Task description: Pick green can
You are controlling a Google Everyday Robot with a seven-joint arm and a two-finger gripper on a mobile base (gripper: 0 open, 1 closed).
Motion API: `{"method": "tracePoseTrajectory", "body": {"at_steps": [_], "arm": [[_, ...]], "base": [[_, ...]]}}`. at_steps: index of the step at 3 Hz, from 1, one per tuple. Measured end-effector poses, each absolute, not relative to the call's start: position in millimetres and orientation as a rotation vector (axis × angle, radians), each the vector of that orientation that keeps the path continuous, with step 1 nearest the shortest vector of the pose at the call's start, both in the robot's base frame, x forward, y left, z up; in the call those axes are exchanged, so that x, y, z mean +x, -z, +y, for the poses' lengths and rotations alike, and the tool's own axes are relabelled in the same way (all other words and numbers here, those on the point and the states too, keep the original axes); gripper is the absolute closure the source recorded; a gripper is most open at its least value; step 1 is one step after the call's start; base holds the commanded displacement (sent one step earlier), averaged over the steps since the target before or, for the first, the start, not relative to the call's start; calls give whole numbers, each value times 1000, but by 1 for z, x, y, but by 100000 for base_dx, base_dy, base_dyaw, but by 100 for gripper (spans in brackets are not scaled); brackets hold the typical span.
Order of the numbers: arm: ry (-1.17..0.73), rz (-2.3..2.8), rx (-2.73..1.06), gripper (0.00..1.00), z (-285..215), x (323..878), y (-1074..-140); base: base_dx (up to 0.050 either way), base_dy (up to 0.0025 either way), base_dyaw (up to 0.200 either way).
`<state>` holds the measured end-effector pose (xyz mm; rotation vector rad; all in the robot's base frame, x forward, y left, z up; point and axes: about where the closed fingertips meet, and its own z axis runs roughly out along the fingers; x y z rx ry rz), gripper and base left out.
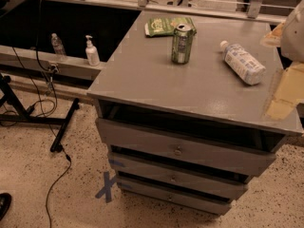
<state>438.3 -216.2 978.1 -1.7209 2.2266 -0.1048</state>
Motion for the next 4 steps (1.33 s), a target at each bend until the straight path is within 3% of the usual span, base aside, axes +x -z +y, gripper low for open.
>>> {"method": "tracePoseTrajectory", "body": {"at_steps": [1, 2, 4], "arm": [[105, 2226, -1721, 0, -216, 438, -978], [105, 2226, -1720, 0, -216, 438, -978], [141, 2181, -1749, 0, -220, 451, -984]], "base": [[5000, 0, 0], [4445, 199, 9032], [0, 0, 0]]}}
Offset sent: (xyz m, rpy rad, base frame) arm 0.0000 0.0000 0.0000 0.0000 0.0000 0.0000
